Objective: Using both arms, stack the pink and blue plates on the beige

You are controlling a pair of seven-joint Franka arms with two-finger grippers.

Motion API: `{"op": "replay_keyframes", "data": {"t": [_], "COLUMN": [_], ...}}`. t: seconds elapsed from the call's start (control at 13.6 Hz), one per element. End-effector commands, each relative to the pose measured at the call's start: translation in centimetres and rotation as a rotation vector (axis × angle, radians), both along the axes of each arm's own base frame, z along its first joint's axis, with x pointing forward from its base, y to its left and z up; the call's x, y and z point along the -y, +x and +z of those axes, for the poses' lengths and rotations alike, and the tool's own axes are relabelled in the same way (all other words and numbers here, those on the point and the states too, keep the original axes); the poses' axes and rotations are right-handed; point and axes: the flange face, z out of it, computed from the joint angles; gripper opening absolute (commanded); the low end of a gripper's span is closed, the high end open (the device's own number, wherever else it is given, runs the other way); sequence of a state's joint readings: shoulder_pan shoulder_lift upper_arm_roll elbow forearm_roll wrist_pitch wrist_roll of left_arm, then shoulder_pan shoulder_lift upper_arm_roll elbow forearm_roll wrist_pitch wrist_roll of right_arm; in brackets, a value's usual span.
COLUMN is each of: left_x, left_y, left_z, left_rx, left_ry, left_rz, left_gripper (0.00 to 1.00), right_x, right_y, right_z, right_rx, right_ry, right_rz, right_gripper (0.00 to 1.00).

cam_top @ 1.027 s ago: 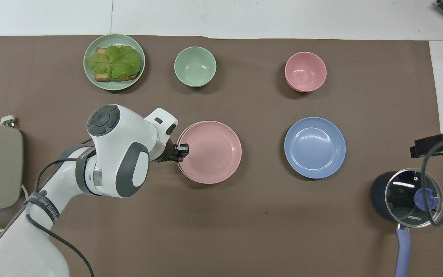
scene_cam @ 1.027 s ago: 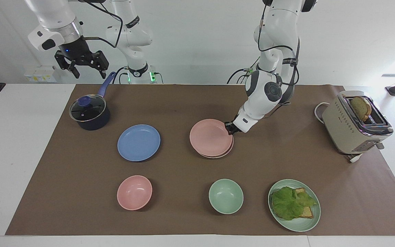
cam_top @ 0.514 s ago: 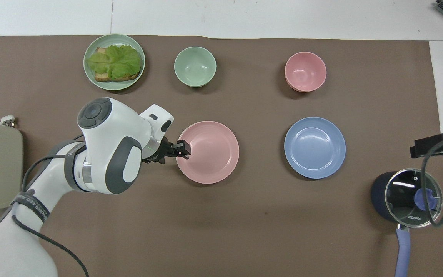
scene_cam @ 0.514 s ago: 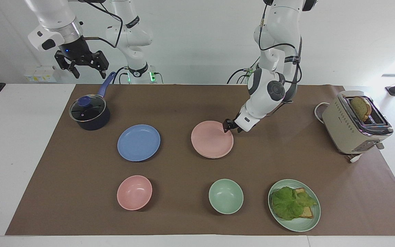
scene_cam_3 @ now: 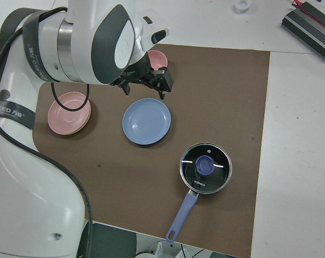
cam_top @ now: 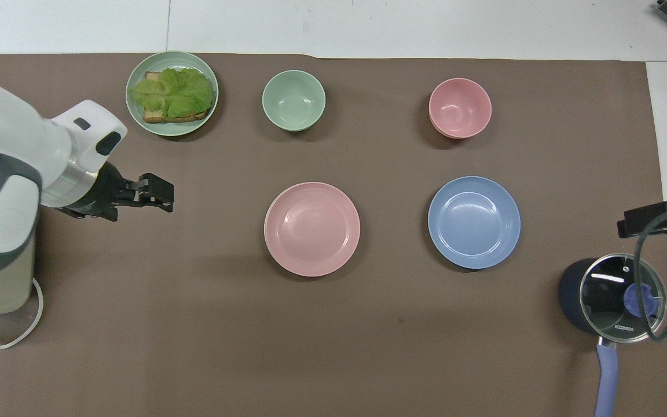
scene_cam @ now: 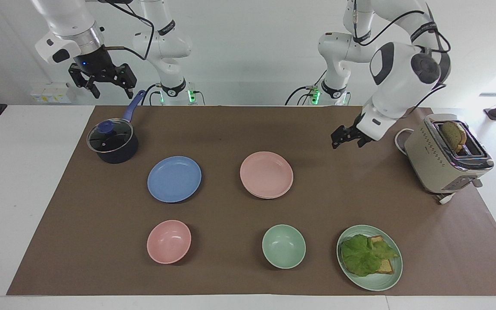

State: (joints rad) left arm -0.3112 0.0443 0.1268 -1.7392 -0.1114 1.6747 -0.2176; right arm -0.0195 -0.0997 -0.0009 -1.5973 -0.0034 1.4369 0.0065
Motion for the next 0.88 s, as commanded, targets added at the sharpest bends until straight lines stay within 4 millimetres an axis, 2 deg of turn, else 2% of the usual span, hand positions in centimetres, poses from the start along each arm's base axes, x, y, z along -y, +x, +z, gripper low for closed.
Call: {"op": "replay_keyframes", "data": {"t": [0.0,0.29,0.51,0.81], "left_x": [-3.8,-8.8,-10.2,-10.2], "left_y": [0.5,-0.5,-2.6,-3.4], "left_z": [3.5,7.7,10.9,12.1], "left_rx": [-0.01,0.042,0.077,0.094], "left_ry": [0.052,0.044,0.039,0.043], "left_rz": [-0.071,-0.082,-0.074,-0.08], "left_gripper": [1.0,1.0,1.0,1.0], "right_x": [0.4,0.4,0.4,0.4], "right_y": [-0.1,-0.1,-0.1,-0.1], "right_z": [0.2,0.2,0.2,0.2], "right_rx": [0.019,0.019,0.019,0.019], "right_ry": [0.005,0.007,0.007,0.007], "right_rz": [0.012,0.012,0.012,0.012], "right_gripper": [1.0,1.0,1.0,1.0]}}
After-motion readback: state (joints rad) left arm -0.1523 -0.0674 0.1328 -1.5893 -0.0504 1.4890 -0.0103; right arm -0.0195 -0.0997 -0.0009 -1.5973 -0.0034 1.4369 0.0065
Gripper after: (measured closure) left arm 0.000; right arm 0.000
